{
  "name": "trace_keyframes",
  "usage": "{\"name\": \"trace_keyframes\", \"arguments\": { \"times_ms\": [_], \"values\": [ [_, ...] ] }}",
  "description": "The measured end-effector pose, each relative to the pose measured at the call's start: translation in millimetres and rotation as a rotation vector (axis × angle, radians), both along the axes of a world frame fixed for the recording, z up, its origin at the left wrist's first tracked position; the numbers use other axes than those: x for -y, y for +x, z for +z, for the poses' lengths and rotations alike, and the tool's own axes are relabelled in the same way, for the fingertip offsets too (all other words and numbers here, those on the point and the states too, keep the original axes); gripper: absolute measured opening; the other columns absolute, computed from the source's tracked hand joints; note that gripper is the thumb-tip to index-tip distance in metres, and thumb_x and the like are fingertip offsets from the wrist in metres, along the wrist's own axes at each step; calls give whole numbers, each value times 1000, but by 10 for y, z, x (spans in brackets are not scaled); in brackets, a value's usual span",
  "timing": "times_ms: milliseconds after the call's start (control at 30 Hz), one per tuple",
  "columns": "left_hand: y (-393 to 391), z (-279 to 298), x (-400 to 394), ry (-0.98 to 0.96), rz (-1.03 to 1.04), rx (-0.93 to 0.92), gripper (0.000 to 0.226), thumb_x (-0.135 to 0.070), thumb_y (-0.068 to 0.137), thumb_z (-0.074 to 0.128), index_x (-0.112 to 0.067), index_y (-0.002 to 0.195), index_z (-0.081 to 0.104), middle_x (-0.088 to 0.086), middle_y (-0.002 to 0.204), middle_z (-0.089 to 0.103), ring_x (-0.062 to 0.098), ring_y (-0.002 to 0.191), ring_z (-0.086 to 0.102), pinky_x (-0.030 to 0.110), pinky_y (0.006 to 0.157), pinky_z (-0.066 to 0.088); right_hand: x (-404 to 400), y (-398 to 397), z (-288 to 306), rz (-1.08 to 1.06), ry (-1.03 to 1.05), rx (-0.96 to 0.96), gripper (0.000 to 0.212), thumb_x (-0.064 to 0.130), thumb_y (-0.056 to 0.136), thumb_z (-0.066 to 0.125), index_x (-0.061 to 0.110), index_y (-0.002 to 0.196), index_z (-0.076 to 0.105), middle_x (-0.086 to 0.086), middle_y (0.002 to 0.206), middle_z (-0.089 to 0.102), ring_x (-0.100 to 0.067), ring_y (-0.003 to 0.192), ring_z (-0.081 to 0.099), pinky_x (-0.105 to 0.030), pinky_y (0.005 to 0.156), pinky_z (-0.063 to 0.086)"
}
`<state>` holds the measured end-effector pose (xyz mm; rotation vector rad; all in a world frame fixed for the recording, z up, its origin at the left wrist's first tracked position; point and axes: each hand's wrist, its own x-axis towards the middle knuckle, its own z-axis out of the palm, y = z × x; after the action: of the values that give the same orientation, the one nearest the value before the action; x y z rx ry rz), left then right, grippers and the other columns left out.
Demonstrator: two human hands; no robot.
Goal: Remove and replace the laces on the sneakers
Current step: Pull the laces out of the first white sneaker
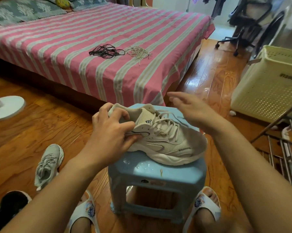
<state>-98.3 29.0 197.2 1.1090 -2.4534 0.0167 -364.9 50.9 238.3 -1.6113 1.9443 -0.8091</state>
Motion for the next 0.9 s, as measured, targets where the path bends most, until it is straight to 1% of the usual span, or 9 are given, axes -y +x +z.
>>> {"name": "trace_keyframes", "arguments": {
  "times_ms": [100,200,333,400,467,533,633,767,900],
  "values": [
    [3,9,-14,3,-1,-13,45,-67,85,44,-31,87,71,-3,117,55,39,128,35,56,93,32,-25,292,54,269,-4,70,26,18,102,56,21,122,72,9,109,73,1,99,65,-15,85,50],
    [-1,6,-27,1,1,14,46,-66,86,43,-31,89,72,-3,118,55,38,130,35,56,94,34,20,219,35,226,-72,-15,12,20,95,68,15,96,79,7,84,74,-2,77,65,-21,70,51],
    [16,-1,-37,2,10,24,46,-66,86,43,-31,91,72,-3,119,56,39,132,35,56,95,35,111,-238,-61,-472,-147,-169,18,23,97,60,18,91,75,-5,89,71,-29,91,65,-34,68,44],
    [21,-8,-46,-5,16,12,44,-65,86,45,-31,90,72,-2,118,56,39,131,36,56,94,35,27,-509,-84,-639,-130,-287,19,22,96,58,16,102,75,-14,106,71,-35,104,61,-36,82,46],
    [-6,-8,-47,-10,24,8,40,-64,87,49,-31,88,72,-3,117,56,39,130,37,54,94,34,-55,-487,-74,-455,-155,-365,21,21,95,62,21,111,75,-11,116,67,-29,112,56,-31,101,37],
    [-29,-1,-45,0,35,-6,33,-60,88,58,-30,86,71,-2,118,55,39,129,37,55,94,34,-170,-155,-19,-56,-301,-332,15,22,90,72,26,104,77,0,107,64,-17,104,54,-17,96,35],
    [-44,11,-53,3,50,-13,31,-59,88,62,-30,84,71,-2,118,55,40,129,37,57,94,34,-334,334,-60,356,-409,-304,14,24,81,82,24,93,76,5,93,62,-14,93,49,-24,82,42],
    [-63,30,-51,12,69,16,37,-64,85,55,-31,84,71,-3,117,55,40,129,36,55,94,34,-306,412,-161,352,-632,-537,5,16,82,75,13,80,72,3,79,62,-25,80,49,-43,68,46],
    [-58,32,-83,2,77,18,37,-64,85,55,-30,83,70,-3,116,54,41,128,37,56,95,34,-310,420,-208,449,-681,-684,8,10,96,62,10,88,67,-3,88,60,-28,82,50,-44,72,46]
  ]
}}
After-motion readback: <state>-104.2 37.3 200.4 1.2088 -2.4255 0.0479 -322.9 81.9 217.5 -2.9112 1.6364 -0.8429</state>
